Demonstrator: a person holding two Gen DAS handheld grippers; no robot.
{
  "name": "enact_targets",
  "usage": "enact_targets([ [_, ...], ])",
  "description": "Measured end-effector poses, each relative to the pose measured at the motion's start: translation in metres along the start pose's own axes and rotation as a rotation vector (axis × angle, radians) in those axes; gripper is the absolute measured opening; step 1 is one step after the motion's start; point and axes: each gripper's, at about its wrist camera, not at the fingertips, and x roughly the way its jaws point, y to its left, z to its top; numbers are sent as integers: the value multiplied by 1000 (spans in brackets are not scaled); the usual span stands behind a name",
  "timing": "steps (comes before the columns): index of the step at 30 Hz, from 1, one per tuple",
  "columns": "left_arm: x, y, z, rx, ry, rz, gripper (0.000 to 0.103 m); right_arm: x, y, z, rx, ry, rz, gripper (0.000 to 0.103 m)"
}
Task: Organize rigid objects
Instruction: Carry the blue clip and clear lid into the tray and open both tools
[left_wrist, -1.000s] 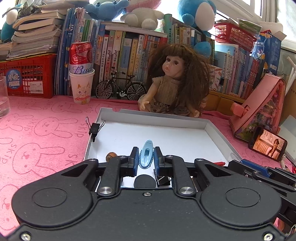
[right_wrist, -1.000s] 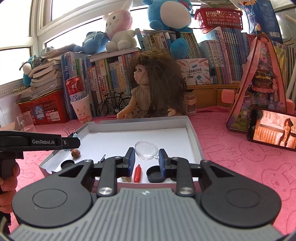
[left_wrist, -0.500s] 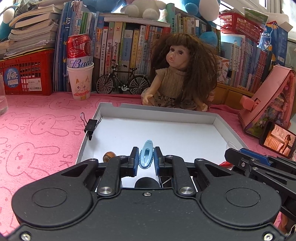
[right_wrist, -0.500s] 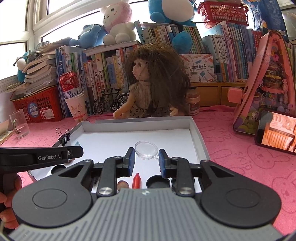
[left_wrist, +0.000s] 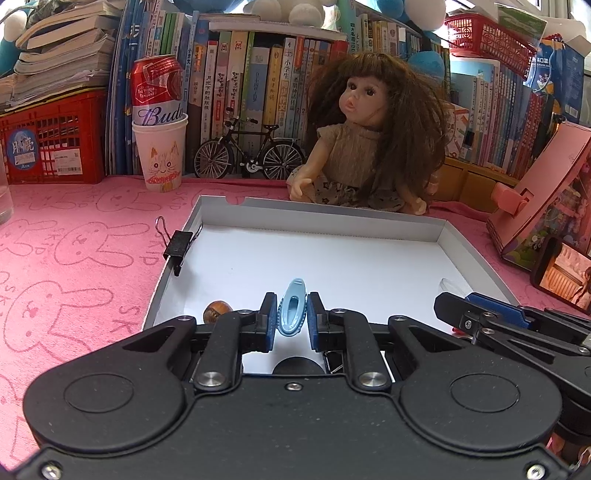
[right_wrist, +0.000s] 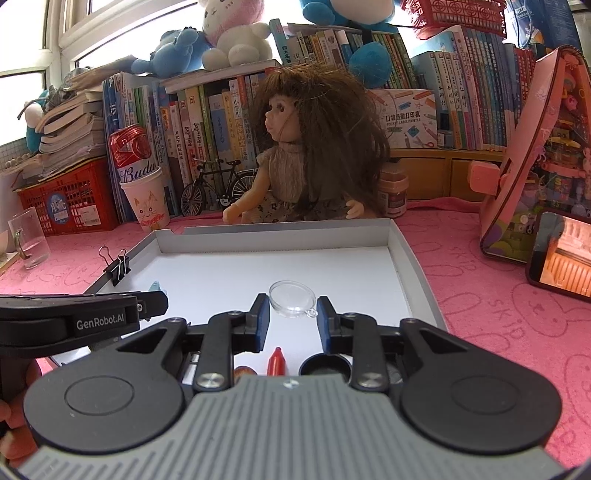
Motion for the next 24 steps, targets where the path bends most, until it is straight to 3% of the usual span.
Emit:
enact_targets([
  [24,15,0,-4,19,44,23,16,17,-1,-1,16,69,-19,33],
])
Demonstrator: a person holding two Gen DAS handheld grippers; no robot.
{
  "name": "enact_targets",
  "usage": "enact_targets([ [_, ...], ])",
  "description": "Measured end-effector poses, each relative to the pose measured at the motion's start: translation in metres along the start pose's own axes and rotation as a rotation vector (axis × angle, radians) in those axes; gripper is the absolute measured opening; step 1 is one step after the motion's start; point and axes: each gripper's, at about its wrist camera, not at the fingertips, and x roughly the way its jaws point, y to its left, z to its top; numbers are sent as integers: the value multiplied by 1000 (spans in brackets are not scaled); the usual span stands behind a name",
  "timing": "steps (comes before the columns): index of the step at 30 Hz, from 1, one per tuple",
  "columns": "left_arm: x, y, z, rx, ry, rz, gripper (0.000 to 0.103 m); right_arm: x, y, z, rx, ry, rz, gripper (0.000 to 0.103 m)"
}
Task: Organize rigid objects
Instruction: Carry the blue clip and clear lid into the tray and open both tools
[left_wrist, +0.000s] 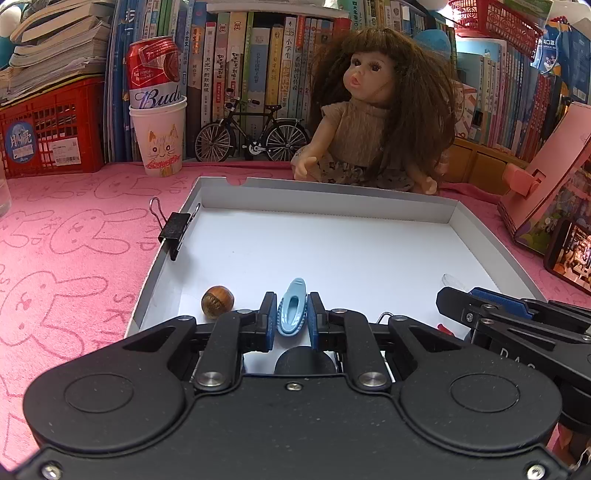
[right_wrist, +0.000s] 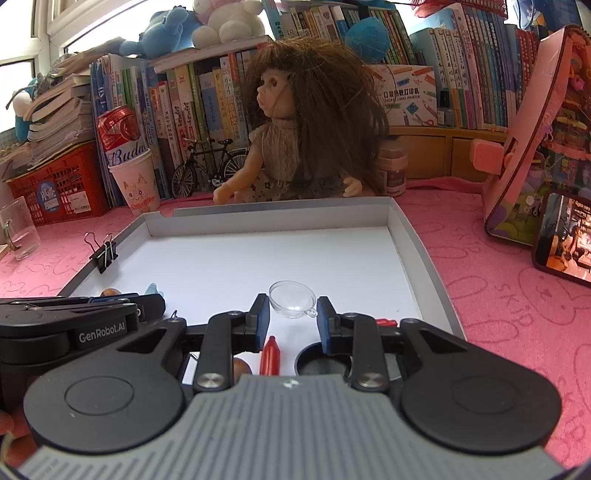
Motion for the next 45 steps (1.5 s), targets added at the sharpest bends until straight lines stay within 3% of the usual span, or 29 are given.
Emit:
enact_targets([
  [28,1,0,1,2,4,10,18,4,0,0,3,41,0,37],
  [39,-3,-1,0,10,0,21,27,1,0,0,-4,37,2,37],
  [45,-9,-5,-1,27,-18,25,36,-3,-1,1,-3,29,4,46],
])
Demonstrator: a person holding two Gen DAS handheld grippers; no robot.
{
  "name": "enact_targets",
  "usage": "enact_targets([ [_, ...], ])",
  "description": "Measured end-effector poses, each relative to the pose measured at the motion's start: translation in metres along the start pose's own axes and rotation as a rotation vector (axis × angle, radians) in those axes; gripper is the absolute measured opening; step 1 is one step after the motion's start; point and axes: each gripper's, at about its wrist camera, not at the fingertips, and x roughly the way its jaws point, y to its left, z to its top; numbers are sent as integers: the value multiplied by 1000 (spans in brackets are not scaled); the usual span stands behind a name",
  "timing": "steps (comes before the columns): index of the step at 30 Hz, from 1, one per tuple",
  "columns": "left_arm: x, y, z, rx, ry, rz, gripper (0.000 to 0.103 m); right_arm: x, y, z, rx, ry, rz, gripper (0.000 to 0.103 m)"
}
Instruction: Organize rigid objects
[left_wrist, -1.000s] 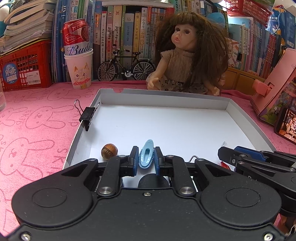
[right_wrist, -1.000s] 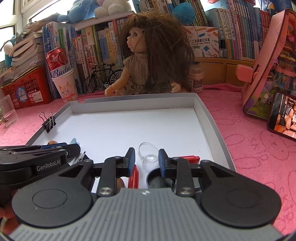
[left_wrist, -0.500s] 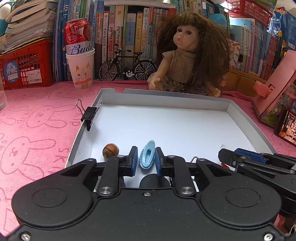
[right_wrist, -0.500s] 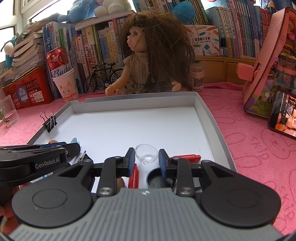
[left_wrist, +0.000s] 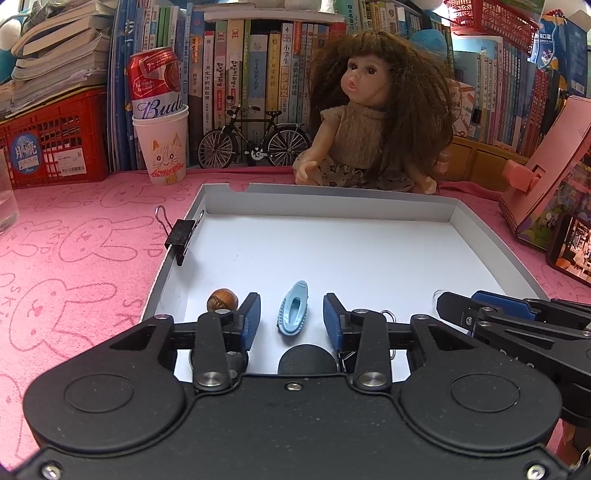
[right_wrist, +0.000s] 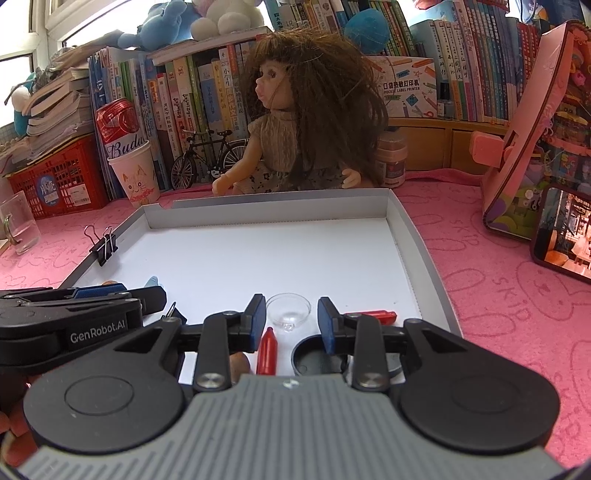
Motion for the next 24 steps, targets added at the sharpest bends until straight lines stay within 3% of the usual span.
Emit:
enact_targets([
  [5,-4,0,0,1,-10,1,43,-4,1,1,-7,-8,1,53],
  [24,-24,1,-1,6,-29,-3,56,-22,6,4,-27,-29,-4,68],
])
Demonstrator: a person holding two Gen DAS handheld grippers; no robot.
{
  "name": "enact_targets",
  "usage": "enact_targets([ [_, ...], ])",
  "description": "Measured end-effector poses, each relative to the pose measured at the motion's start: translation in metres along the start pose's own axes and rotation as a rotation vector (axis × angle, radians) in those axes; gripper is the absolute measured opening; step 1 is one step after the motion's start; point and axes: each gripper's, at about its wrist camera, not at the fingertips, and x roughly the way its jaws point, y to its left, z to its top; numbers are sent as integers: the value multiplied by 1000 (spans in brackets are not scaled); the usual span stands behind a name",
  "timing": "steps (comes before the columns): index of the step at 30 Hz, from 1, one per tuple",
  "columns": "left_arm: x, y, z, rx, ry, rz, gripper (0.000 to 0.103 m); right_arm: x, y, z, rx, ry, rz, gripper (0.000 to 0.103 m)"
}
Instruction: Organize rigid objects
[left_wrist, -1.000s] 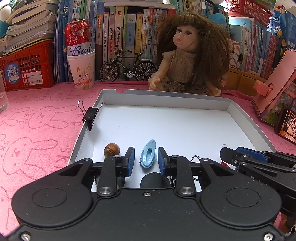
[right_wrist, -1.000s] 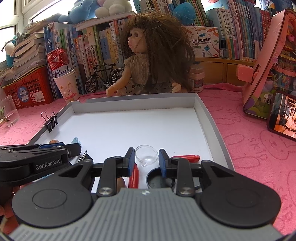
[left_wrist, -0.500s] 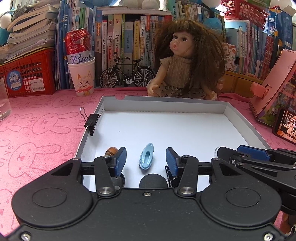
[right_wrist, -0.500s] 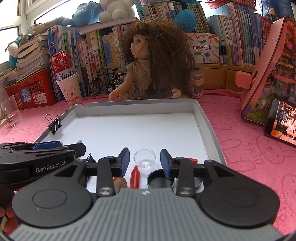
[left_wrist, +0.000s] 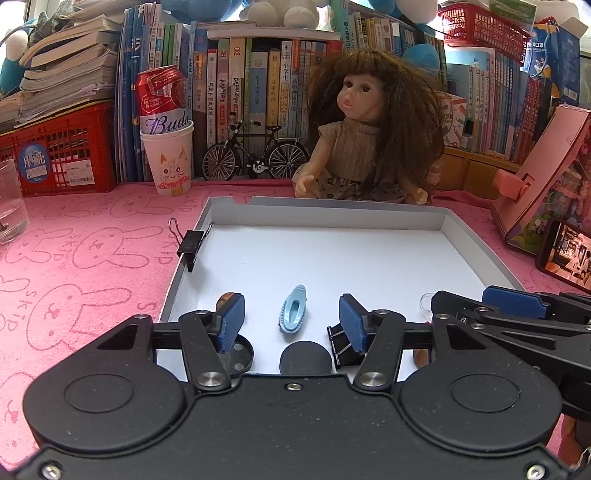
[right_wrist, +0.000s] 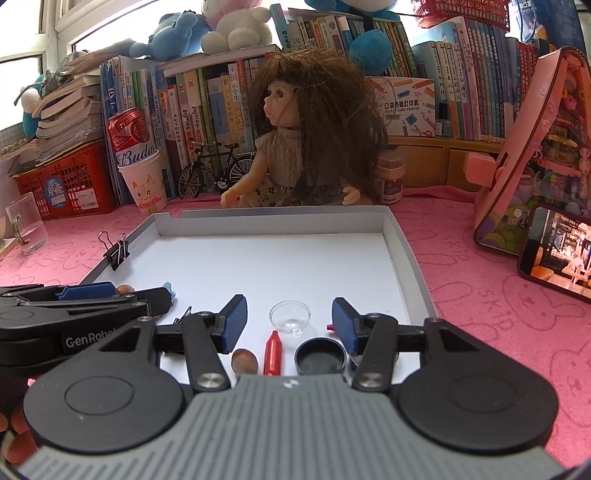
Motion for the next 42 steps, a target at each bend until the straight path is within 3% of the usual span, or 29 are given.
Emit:
enact_targets([
  [20,-49,4,-3,7,-38,-34,63,-36,5,-1,-33,-19,7,75],
  [42,-83,8,-26,23,-43,-59,65,-62,5,-22,-57,-20,2,80],
])
